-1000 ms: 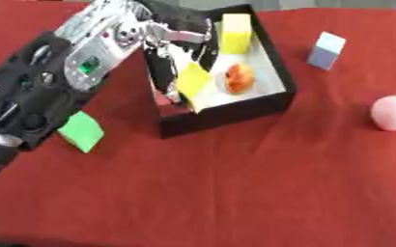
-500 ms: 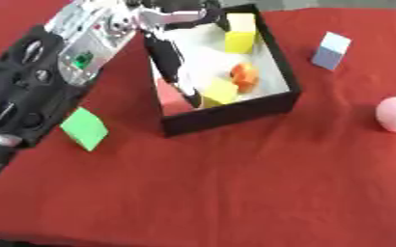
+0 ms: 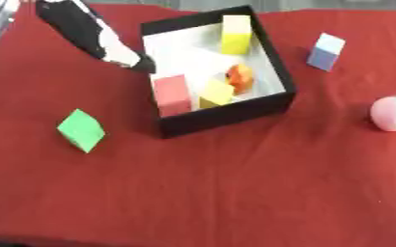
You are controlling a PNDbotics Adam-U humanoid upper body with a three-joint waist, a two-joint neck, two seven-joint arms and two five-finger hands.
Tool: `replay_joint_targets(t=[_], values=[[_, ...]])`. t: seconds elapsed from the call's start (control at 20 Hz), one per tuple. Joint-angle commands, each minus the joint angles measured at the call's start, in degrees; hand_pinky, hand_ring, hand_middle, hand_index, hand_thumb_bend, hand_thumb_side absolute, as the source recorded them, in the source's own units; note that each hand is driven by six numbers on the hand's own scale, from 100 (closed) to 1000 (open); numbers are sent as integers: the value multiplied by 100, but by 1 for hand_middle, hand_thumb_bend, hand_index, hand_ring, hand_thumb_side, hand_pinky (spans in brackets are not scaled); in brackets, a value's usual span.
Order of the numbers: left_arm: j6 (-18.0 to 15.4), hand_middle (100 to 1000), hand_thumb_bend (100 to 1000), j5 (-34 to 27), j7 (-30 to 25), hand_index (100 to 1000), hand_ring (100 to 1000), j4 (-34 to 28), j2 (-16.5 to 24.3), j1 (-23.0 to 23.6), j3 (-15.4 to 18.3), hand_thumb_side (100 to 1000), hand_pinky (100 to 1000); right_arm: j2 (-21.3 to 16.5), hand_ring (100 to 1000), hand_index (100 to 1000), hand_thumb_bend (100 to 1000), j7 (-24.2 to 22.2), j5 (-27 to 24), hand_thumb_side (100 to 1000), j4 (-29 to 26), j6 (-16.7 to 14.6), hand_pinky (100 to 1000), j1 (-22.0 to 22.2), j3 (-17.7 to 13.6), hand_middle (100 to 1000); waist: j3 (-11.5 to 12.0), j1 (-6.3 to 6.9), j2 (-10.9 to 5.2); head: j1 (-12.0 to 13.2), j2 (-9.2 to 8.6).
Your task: Pick up objects on the table and place them in the box.
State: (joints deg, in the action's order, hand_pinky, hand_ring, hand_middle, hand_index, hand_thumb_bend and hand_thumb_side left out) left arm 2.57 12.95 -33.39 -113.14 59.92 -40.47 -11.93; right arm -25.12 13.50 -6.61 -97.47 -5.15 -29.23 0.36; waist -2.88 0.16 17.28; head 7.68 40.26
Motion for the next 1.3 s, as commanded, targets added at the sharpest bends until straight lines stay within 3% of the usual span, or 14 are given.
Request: replay_joint_targets(t=[0.05,0.2,0.35,0.5,0.6,0.75,1.0,1.3], values=[[-490,779,720,-329,-241,851,860,-142,837,488,336,356,816,-196,824,890,100,15,33,400,-136,5,808,-76,-44,834,10,1,-111,-49,-9],[-685,778,741,-203,-590,835,872,-144,1171,1138,444,252,825,-189,824,890,100,5,37,399,-142,8,808,-92,-32,834,7,-8,-106,-51,-29],[-593,781,739,-122,-1023,825,875,-145,1267,1544,407,214,827,-183,824,890,100,-1,41,399,-145,14,808,-101,-26,834,-16,-25,-99,-26,-51],[-438,787,779,-88,-1317,824,884,-145,1301,1731,332,193,836,-172,824,890,100,-1,42,399,-140,21,807,-104,-23,833,-40,-34,-88,34,-48],[-381,787,843,213,-1445,825,900,-145,1342,1816,267,155,859,-165,824,889,100,-4,44,401,-135,23,807,-103,-18,833,-56,-30,-79,88,-34],[-298,797,855,730,-1547,827,909,-145,1329,1906,129,127,865,-150,823,888,100,-14,43,401,-134,22,807,-113,-5,833,-81,-26,-70,161,-26],[-295,802,903,1398,-1454,830,921,18,1241,1902,-28,100,877,-133,823,887,100,-18,41,402,-133,23,807,-109,4,833,-107,-27,-69,279,-4],[-801,824,901,1786,-809,847,936,552,1001,1664,-278,100,874,-108,822,887,100,-47,35,405,-131,26,806,-107,24,832,-124,-51,-65,294,-28]])
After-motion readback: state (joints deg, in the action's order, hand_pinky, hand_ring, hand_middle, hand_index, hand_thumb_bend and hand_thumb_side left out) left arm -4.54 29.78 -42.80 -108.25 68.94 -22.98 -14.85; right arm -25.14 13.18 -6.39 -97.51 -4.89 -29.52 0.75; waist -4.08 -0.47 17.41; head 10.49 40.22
